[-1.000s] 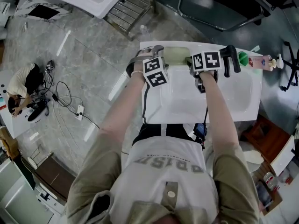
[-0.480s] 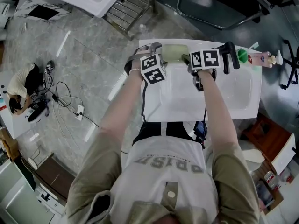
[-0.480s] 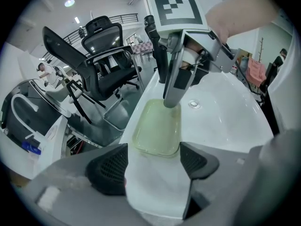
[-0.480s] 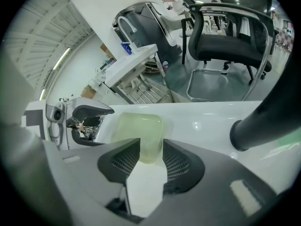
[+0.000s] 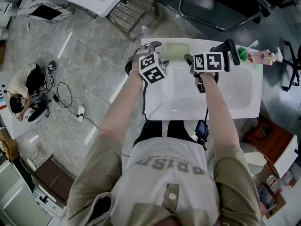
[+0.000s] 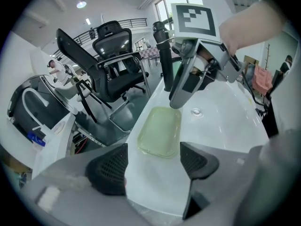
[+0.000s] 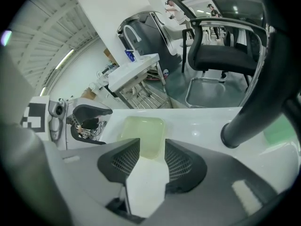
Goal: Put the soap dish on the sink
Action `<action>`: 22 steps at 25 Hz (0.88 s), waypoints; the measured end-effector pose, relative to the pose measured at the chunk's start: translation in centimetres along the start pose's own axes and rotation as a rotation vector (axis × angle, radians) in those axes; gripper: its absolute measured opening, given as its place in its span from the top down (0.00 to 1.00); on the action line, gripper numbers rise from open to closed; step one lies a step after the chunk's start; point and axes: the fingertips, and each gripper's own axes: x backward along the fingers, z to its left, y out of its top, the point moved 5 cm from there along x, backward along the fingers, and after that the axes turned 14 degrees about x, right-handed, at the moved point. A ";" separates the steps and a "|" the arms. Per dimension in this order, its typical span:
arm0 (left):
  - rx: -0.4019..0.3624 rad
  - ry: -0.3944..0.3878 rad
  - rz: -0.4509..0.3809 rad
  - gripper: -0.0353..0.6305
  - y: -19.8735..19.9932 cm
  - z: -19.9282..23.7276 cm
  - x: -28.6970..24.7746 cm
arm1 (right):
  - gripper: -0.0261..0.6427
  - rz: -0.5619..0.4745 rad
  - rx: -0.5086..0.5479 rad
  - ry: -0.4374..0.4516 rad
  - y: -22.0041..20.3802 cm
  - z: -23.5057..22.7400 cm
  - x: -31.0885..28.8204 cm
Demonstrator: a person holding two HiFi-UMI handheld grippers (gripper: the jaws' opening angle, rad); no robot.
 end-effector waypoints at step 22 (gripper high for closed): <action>0.494 0.218 -0.499 0.40 2.4 -3.3 13.0 | 0.72 -0.552 0.245 -0.188 1.1 5.7 13.9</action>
